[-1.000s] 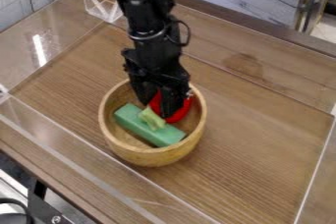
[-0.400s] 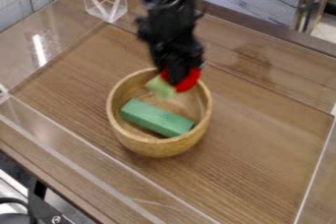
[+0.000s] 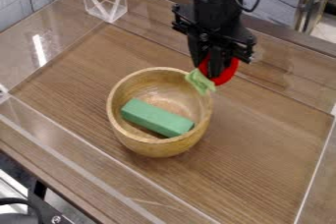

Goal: Move the red fruit to the right

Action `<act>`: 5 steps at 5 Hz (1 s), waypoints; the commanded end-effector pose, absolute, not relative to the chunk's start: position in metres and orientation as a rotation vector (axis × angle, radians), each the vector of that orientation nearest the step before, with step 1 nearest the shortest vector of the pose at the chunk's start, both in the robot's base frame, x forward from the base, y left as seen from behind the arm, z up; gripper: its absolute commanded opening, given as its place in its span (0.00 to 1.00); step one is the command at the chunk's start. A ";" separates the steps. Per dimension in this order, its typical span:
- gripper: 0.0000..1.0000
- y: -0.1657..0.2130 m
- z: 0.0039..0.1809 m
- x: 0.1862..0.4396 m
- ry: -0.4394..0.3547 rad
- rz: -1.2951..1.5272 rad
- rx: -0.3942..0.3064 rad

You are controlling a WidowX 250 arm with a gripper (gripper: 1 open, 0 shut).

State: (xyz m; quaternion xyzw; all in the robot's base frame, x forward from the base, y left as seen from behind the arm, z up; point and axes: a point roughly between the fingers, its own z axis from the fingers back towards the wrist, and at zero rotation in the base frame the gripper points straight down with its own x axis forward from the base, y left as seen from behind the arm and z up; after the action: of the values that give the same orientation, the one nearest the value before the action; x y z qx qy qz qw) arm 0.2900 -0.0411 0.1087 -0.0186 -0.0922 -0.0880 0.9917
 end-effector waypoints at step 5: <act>0.00 -0.107 0.078 0.274 -0.144 -0.095 -0.091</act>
State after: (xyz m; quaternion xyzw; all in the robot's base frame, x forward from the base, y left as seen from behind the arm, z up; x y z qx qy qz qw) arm 0.2698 -0.1053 0.0710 -0.0410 -0.0583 -0.0485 0.9963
